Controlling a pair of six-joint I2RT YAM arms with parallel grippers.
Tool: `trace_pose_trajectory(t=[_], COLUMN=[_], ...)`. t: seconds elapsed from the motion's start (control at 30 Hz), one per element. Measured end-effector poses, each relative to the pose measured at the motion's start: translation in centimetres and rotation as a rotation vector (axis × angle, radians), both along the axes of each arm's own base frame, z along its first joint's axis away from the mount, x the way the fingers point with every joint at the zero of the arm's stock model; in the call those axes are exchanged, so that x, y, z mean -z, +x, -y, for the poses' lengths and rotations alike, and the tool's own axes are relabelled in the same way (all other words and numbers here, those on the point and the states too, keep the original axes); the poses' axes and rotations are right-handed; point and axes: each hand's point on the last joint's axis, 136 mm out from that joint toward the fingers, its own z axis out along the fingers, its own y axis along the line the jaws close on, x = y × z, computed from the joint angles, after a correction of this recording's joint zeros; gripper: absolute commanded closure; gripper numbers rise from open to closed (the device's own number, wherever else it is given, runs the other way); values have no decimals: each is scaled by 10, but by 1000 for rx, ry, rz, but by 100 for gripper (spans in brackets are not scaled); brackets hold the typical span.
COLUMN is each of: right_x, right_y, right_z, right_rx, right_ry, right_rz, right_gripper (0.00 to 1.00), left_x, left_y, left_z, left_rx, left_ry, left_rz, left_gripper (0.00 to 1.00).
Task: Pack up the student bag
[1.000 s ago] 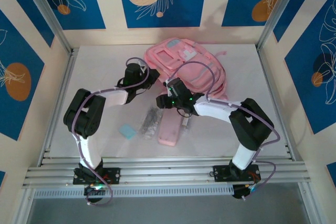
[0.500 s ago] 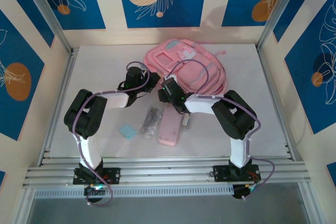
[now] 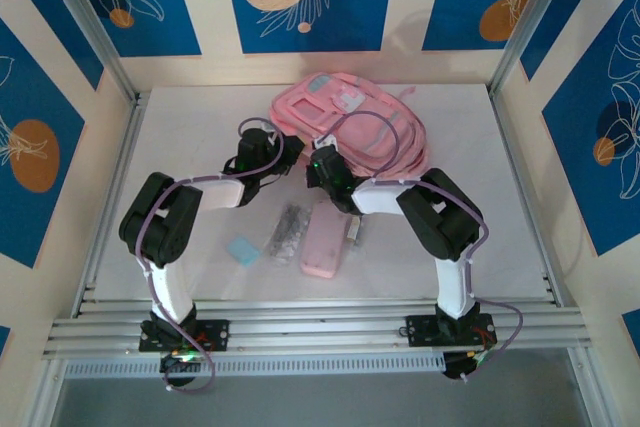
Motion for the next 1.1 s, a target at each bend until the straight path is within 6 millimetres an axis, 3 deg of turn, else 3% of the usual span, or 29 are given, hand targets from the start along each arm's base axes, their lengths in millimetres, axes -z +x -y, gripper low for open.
trace_pose_trajectory(t=[0.2,0.57,0.87,1.1], right_x=[3,3,8,32], right_y=[-13,-42,-61,-89], right_z=[0,27,45,94], right_rx=[-65,-134,-107,13], right_ry=[37,61,3,-146], right_rz=[-27,-155,-396,-579], right_gripper=[100,100,100,100], left_x=[1,6,8,19], left_y=[-3,-20,-26,-24], left_z=[3,18,25,24], left_rx=[21,126,176,180], left_ry=[-3,3,23,36], left_rz=[-7,-30,-38,-58], left_gripper=[100,100,100,100])
